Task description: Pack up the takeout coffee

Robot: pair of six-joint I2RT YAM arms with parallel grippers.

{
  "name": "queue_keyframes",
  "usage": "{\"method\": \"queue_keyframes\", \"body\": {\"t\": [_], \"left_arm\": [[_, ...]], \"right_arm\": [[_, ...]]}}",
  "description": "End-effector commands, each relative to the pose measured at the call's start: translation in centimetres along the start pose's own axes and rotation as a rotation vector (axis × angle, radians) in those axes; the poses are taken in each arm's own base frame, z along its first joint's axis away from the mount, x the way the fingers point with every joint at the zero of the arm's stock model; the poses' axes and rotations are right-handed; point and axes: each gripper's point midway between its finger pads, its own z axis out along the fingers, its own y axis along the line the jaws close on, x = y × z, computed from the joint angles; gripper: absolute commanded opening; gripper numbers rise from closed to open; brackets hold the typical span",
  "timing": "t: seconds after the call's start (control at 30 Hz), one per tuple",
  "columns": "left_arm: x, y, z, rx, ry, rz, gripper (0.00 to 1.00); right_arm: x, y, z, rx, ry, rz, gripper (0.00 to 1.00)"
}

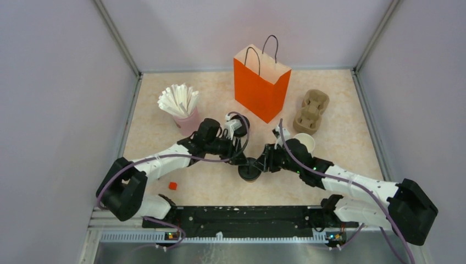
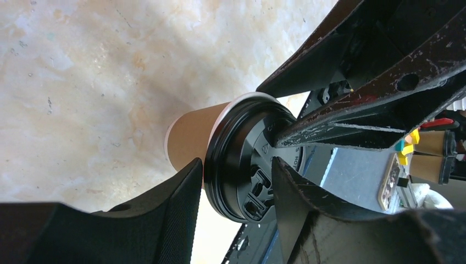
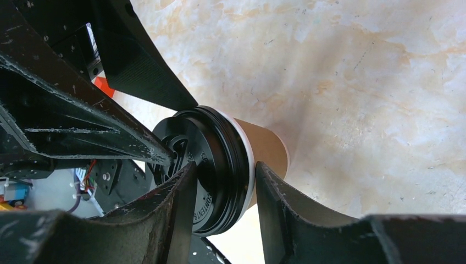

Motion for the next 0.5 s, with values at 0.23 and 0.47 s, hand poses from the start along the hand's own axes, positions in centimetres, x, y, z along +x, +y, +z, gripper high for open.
{"method": "queue_keyframes", "body": {"t": [0.23, 0.47], "left_arm": [[-3.4, -0.1, -1.6, -0.118, -0.079, 0.115, 0.72], [-2.2, 0.3, -2.2, -0.143, -0.066, 0.102, 0.72]], "right_arm": [[-0.4, -0.1, -0.3, 0.008, -0.038, -0.013, 0.39], [-1.4, 0.3, -0.2, 0.005, -0.07, -0.012, 0.38]]}}
